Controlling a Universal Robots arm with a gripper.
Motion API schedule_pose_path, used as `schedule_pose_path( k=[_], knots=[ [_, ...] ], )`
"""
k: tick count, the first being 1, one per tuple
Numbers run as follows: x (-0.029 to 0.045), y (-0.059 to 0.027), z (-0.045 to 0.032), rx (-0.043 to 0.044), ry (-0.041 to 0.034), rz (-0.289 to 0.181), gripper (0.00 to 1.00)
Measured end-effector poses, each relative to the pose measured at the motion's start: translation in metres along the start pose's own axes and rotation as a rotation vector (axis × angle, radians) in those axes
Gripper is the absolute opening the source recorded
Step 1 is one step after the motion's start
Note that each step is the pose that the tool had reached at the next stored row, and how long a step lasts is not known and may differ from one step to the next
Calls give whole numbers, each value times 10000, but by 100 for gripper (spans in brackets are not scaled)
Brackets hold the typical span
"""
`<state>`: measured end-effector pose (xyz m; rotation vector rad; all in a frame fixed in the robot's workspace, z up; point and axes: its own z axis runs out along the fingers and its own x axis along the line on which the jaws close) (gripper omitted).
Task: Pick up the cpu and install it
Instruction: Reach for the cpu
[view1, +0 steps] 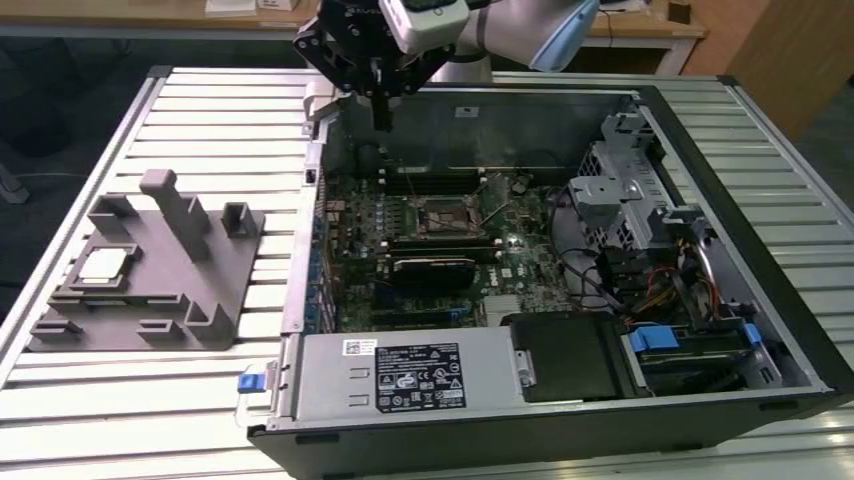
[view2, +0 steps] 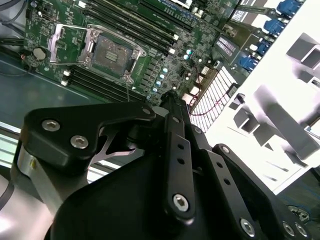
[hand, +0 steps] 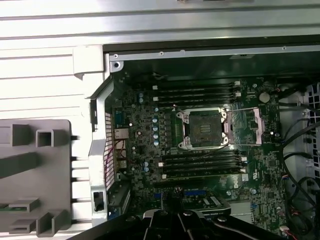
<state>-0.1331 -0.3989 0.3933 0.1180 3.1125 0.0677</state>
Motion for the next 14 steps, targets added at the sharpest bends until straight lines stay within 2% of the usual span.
schedule_pose_path(
  k=[14],
  knots=[
    [150,-11,-4,0,0,0,11]
  ],
)
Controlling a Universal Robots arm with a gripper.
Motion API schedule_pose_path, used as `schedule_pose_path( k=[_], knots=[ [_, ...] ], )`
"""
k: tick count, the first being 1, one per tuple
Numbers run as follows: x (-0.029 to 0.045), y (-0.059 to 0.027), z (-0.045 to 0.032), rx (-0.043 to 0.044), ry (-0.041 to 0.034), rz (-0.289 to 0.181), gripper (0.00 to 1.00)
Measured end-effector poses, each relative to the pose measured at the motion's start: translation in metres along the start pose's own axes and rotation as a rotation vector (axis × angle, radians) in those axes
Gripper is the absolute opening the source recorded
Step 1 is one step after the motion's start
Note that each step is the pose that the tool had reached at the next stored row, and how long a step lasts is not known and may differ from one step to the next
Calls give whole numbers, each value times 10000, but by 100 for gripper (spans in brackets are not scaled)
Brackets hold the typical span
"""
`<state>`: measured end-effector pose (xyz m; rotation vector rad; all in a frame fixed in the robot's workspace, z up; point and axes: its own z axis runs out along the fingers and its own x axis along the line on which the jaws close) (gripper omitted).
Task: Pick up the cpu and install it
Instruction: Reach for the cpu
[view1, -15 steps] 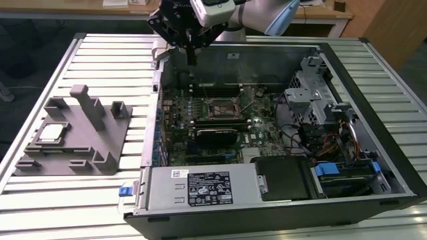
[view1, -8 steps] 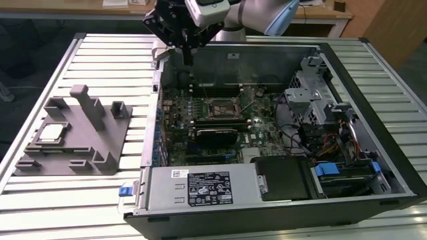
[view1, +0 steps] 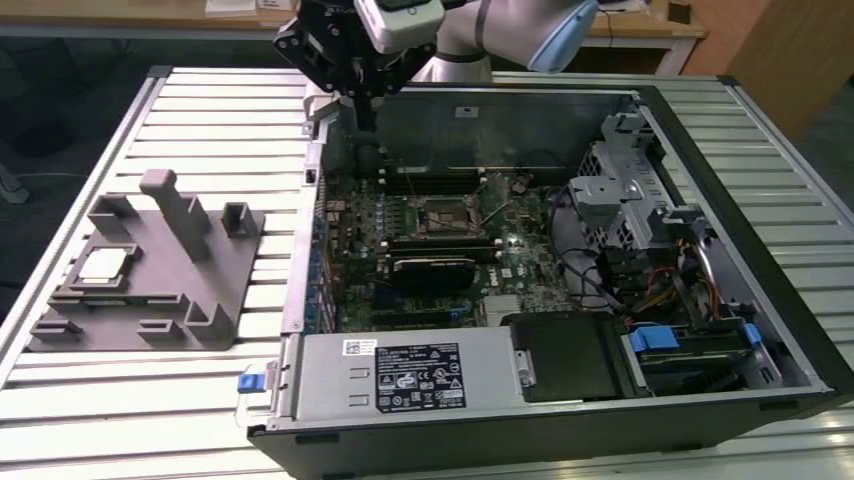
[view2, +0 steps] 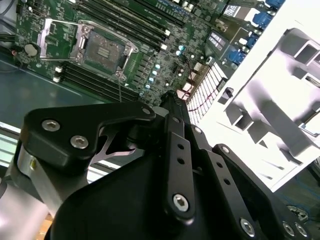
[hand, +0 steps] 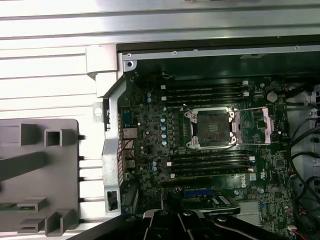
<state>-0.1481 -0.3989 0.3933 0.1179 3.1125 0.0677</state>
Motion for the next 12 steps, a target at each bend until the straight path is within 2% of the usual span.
schedule_pose_path(
  k=[12],
  knots=[
    [160,-12,-5,1,0,0,11]
  ],
)
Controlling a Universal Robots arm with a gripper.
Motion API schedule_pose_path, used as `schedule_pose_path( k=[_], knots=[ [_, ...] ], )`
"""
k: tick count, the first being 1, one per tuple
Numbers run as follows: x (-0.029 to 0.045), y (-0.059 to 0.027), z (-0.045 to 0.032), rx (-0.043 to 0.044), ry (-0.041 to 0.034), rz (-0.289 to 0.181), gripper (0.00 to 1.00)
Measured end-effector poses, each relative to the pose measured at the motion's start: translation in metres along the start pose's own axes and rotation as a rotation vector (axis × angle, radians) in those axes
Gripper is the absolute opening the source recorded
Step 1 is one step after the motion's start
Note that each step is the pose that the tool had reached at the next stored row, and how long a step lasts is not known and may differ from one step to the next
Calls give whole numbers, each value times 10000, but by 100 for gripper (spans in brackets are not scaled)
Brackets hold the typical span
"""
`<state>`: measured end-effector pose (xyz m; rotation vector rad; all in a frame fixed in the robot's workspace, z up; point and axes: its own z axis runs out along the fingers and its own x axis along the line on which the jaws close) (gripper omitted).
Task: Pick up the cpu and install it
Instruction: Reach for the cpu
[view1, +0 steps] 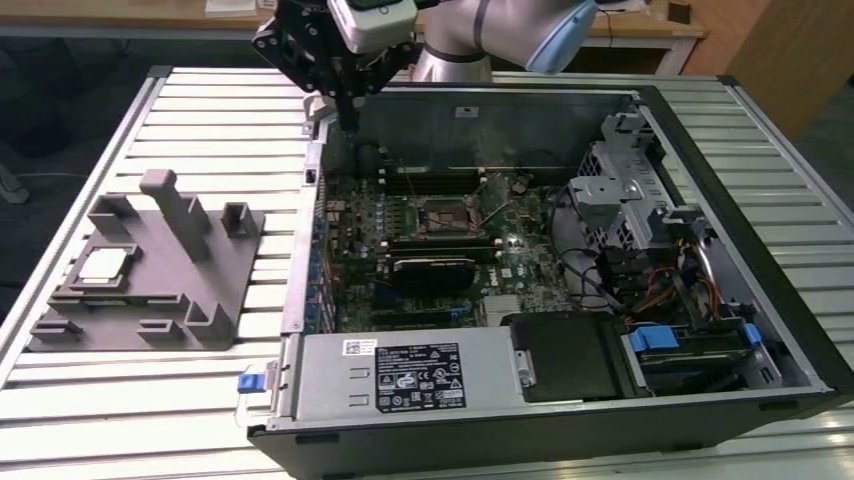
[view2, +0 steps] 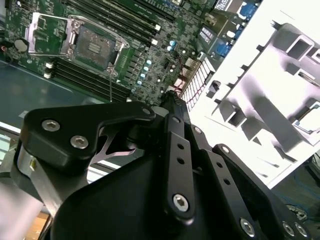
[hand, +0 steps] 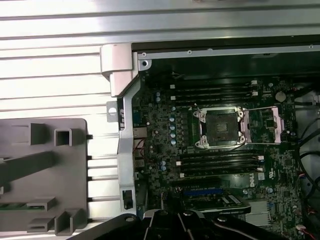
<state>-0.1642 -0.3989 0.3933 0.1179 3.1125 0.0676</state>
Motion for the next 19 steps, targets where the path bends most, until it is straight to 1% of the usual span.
schedule_pose_path(
  k=[4,12,19],
  knots=[
    [47,-3,-1,-1,0,1,11],
    [167,-13,-5,0,0,-1,11],
    [290,-22,-8,-1,0,0,11]
  ],
)
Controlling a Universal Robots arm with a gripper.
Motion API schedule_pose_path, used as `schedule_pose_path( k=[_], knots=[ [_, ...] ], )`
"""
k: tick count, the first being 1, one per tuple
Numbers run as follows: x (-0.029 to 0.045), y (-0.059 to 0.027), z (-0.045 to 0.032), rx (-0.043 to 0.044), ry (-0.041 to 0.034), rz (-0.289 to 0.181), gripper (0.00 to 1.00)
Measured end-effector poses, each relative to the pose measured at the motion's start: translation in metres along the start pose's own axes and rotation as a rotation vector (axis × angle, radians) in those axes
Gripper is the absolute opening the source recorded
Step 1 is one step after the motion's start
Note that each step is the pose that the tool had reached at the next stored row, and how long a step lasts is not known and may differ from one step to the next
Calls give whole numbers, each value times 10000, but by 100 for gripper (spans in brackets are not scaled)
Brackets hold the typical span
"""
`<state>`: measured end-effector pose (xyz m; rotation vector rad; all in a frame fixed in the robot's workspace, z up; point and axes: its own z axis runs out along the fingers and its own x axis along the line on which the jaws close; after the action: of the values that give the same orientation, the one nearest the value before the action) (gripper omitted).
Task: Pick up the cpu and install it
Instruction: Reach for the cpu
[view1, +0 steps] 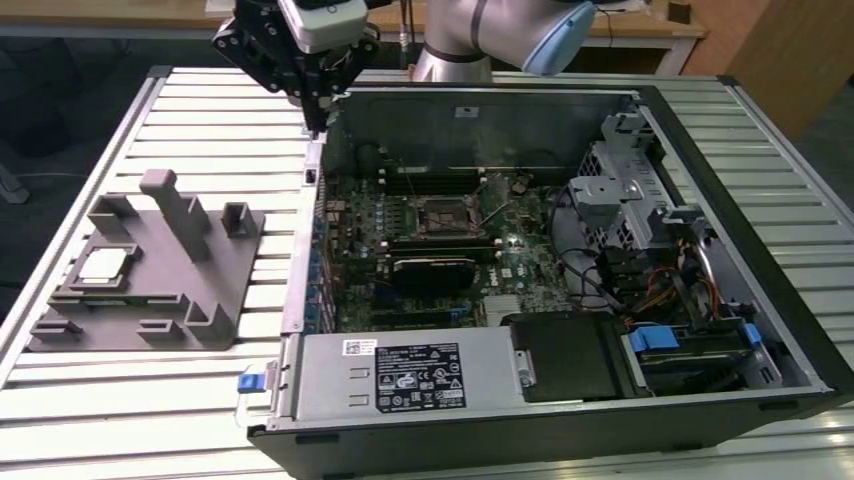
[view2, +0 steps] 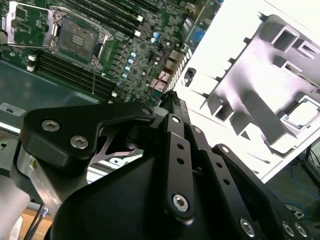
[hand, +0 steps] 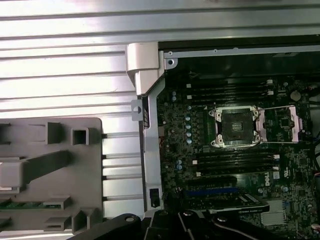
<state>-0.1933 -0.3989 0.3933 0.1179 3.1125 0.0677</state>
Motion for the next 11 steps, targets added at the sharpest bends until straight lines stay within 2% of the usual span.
schedule_pose_path(
  k=[11],
  knots=[
    [131,-10,-3,-1,0,0,11]
  ],
)
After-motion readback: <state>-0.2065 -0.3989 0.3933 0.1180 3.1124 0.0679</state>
